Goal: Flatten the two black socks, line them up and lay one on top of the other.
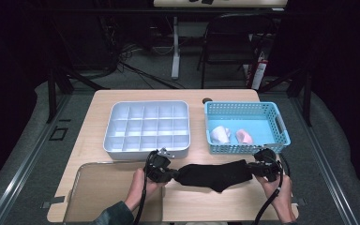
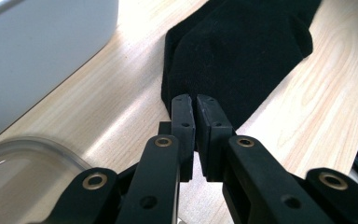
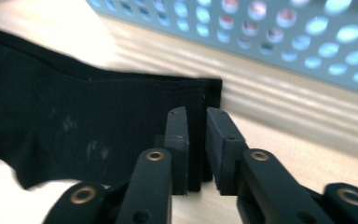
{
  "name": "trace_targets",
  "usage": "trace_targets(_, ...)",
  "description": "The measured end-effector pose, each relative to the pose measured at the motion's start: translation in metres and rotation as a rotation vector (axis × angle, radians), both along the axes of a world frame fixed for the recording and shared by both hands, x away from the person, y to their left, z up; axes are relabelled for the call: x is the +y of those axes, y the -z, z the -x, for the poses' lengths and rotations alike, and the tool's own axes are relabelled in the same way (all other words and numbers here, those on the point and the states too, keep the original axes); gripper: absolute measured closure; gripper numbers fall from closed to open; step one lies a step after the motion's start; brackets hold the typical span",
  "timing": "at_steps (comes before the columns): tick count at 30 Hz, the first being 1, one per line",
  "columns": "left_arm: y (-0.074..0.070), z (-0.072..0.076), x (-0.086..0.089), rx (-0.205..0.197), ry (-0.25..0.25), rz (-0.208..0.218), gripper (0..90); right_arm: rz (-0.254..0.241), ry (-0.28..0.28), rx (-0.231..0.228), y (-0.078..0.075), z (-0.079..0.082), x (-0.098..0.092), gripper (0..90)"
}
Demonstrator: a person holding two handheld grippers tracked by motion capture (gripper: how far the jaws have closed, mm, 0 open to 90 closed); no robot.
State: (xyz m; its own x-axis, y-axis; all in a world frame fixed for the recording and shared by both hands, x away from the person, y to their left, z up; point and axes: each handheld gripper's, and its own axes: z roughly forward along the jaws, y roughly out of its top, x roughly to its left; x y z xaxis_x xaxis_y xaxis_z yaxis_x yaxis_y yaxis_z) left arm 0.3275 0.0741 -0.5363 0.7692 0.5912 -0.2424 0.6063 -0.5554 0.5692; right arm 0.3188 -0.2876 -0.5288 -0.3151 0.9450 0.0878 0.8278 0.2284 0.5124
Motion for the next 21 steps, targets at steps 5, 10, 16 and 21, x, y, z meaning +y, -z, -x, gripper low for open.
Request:
trace_targets(5, 0.001, 0.001, -0.002, 0.000, 0.010, -0.006, 86.1, -0.007, 0.000, 0.005, 0.005, -0.005, -0.001, 71.6)
trace_targets(10, 0.002, 0.000, -0.001, 0.004, 0.008, -0.002, 86.1, -0.012, -0.006, 0.066, 0.017, -0.015, 0.002, 70.8)
trace_targets(16, 0.002, 0.000, -0.001, 0.005, 0.009, -0.001, 86.1, 0.005, -0.029, 0.057, 0.018, -0.013, 0.006, 84.3)
trace_targets(21, 0.001, 0.000, 0.000, 0.003, 0.009, 0.002, 86.1, 0.013, -0.025, 0.019, 0.011, -0.009, 0.006, 85.8)
